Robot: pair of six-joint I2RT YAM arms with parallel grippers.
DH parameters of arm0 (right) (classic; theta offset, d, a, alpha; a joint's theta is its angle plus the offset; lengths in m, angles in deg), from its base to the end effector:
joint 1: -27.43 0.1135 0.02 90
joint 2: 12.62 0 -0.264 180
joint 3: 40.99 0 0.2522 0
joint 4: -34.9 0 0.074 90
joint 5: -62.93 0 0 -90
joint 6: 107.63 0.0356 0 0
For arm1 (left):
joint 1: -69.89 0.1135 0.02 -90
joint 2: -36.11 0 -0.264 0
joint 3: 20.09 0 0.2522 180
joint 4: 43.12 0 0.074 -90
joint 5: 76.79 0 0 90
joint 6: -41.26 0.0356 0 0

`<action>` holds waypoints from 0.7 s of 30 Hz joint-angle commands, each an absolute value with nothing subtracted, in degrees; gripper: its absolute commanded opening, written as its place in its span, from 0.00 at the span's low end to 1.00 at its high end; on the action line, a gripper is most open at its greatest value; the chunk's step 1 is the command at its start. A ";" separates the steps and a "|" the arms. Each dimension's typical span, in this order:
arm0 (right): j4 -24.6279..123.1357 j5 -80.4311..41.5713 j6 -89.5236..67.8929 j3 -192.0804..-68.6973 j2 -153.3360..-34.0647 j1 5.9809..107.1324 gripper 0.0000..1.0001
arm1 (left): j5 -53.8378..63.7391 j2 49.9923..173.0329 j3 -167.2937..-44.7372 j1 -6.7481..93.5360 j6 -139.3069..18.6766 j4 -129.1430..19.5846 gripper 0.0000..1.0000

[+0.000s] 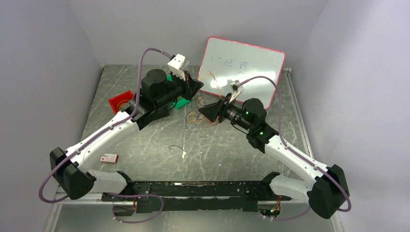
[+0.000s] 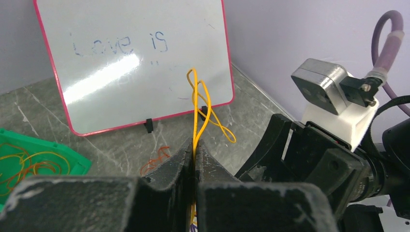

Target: Untangle the cables

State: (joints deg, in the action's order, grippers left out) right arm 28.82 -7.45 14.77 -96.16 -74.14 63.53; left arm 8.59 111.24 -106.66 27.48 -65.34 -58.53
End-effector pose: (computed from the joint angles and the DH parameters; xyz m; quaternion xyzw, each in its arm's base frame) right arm 0.1968 0.1583 0.3172 -0.1427 0.6942 0.4910 0.5066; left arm 0.2260 -0.2103 0.4111 0.1900 0.7060 -0.3614 0.5787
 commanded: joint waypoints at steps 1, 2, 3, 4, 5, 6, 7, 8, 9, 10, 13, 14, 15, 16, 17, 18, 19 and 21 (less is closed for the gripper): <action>25.98 -8.18 14.90 -98.93 -76.03 64.53 0.48 | 6.18 111.20 -107.96 27.82 -66.13 -57.44 0.07; 26.10 -8.03 14.70 -99.22 -76.46 64.86 0.46 | 6.26 111.25 -107.88 27.82 -66.13 -57.33 0.07; 26.20 -7.97 14.47 -99.42 -76.78 65.02 0.43 | 6.31 111.25 -107.85 27.86 -66.19 -57.26 0.07; 26.39 -8.03 14.19 -99.55 -77.04 65.18 0.39 | 6.35 111.18 -107.85 27.80 -66.19 -57.27 0.07; 26.91 -8.17 13.95 -99.58 -77.24 65.25 0.34 | 6.50 111.12 -107.85 27.87 -66.14 -57.24 0.07; 27.67 -8.54 13.68 -99.66 -77.34 65.27 0.28 | 6.71 111.02 -107.92 27.81 -66.17 -57.20 0.07; 28.60 -9.27 13.46 -99.56 -77.27 65.27 0.21 | 6.94 110.93 -108.06 27.81 -66.22 -57.27 0.07; 29.76 -11.52 13.51 -99.47 -77.13 65.28 0.14 | 7.41 110.82 -108.37 27.85 -66.30 -57.57 0.07; 31.45 -14.36 13.93 -99.30 -76.87 65.31 0.06 | 7.98 110.75 -108.76 27.84 -66.37 -57.95 0.07; 33.87 -17.37 14.76 -99.05 -76.45 65.28 0.00 | 9.07 110.66 -109.52 27.82 -66.21 -58.63 0.07; 39.03 -25.65 17.86 -97.71 -75.72 65.23 0.00 | 13.34 110.18 -111.85 27.86 -65.03 -61.23 0.07; 40.76 -28.03 18.62 -96.91 -75.56 65.26 0.00 | 14.98 109.88 -112.81 27.97 -64.32 -62.33 0.07; 42.20 -30.00 19.19 -96.19 -75.42 65.15 0.00 | 16.49 109.66 -113.77 28.11 -63.77 -64.02 0.07; 43.68 -31.96 19.76 -95.51 -75.20 65.19 0.00 | 17.99 109.41 -114.79 28.28 -63.10 -65.41 0.07; 45.25 -33.67 20.33 -94.66 -75.03 65.10 0.00 | 19.49 109.14 -115.83 28.68 -62.38 -66.69 0.07; 46.44 -35.03 20.74 -93.71 -74.83 65.01 0.00 | 21.12 108.88 -116.83 29.11 -61.75 -68.23 0.07; 47.73 -36.25 21.24 -92.70 -74.49 64.95 0.00 | 22.84 108.54 -117.80 29.67 -61.26 -69.67 0.07; 49.48 -38.15 22.06 -90.36 -73.49 64.67 0.00 | 25.04 107.92 -119.44 31.91 -60.73 -72.28 0.07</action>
State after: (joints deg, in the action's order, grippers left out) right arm 41.81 -29.35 19.25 -94.39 -75.36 65.03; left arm 17.33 110.52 -115.16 28.90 -63.26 -66.47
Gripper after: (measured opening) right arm 0.016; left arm 0.077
